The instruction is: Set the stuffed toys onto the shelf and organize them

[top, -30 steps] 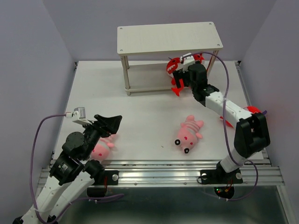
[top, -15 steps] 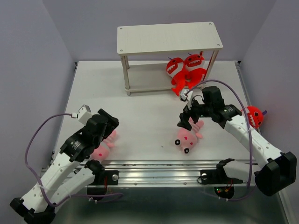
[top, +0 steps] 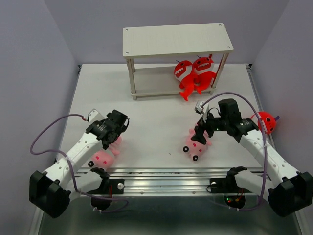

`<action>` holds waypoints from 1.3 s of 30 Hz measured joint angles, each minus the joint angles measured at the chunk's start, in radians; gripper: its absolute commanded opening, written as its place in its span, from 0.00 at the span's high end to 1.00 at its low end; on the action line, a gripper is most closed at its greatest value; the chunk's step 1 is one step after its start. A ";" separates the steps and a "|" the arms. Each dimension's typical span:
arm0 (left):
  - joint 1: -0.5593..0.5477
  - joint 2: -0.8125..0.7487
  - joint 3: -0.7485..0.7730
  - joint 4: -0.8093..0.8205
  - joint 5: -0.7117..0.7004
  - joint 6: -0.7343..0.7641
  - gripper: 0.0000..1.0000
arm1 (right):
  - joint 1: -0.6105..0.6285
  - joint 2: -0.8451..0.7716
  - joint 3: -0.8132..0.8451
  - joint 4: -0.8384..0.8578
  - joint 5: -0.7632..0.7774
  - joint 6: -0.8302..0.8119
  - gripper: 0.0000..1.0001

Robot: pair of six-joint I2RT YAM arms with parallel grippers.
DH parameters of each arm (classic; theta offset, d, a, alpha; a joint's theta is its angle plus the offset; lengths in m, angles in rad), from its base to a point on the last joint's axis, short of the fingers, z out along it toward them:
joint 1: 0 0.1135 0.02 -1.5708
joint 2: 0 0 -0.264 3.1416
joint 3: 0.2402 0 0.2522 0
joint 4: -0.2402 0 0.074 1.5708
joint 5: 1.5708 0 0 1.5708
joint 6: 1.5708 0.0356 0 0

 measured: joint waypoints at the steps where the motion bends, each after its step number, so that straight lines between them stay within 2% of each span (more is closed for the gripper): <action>1: 0.026 0.029 0.010 0.009 -0.005 0.011 0.01 | -0.005 -0.006 -0.009 0.005 -0.002 0.000 0.00; 8: 0.188 0.177 0.042 0.090 0.018 0.118 0.01 | -0.022 -0.021 -0.053 0.018 -0.016 0.004 0.00; 18: 0.239 0.235 0.053 0.120 0.073 0.210 0.01 | -0.027 -0.037 -0.059 0.027 -0.008 0.008 0.00; 20: 0.242 0.232 0.064 0.125 0.091 0.227 0.01 | -0.029 -0.043 -0.058 0.031 0.034 0.023 0.00; 24: 0.242 0.201 0.080 0.160 0.159 0.292 0.01 | -0.049 -0.037 -0.002 0.031 0.272 0.064 0.00; 27: 0.242 0.147 0.080 0.220 0.248 0.374 0.01 | -0.131 -0.022 0.068 0.032 0.437 0.074 0.00; 30: 0.243 0.068 0.060 0.328 0.360 0.462 0.01 | -0.261 0.011 0.130 0.021 0.520 0.077 0.00; 35: 0.243 -0.165 -0.099 0.605 0.670 0.612 0.01 | -0.439 0.090 0.176 -0.011 0.645 0.025 0.00; 37: 0.243 -0.221 -0.157 0.716 0.809 0.637 0.01 | -0.486 0.107 0.175 -0.034 0.711 -0.032 0.00; 39: 0.242 -0.237 -0.183 0.781 0.882 0.647 0.01 | -0.531 0.118 0.173 -0.042 0.746 -0.073 0.00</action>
